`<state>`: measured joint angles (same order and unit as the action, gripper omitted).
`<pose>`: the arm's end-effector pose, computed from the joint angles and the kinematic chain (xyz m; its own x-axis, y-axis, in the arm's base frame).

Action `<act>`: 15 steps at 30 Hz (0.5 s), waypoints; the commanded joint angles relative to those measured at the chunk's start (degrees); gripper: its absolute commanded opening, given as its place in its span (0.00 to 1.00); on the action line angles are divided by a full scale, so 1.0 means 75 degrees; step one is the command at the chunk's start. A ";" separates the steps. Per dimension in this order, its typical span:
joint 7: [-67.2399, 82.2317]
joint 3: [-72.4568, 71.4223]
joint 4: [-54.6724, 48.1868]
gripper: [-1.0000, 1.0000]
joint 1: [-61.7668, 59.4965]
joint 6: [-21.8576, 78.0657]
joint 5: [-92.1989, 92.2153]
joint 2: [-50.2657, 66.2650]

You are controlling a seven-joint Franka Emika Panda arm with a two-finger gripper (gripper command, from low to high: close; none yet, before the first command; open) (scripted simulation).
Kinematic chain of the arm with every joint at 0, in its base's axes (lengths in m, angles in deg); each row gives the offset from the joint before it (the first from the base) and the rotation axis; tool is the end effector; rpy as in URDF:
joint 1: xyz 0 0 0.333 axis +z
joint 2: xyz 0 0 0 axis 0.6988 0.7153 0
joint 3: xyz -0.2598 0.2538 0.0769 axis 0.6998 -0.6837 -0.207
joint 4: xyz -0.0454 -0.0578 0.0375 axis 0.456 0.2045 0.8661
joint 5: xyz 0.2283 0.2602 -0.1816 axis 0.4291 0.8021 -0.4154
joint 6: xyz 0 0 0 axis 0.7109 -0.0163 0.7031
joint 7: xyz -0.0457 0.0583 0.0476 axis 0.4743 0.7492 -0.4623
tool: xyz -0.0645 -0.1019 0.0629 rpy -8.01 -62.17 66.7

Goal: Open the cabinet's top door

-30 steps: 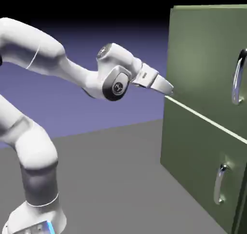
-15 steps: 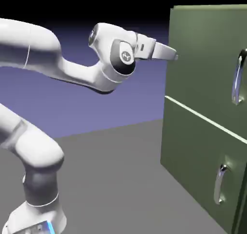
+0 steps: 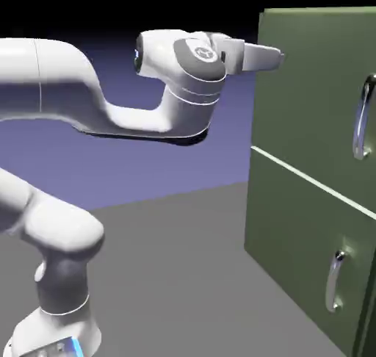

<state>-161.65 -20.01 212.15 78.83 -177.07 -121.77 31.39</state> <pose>0.3584 -0.0902 0.7078 0.1002 -0.6706 0.7350 0.0488 -0.7345 -0.6768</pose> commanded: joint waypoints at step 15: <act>-0.3529 0.2103 -0.1469 0.50 0.1682 -0.0391 -0.4984 -0.0697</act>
<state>-188.11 -4.24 201.13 91.45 -180.00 -159.15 26.17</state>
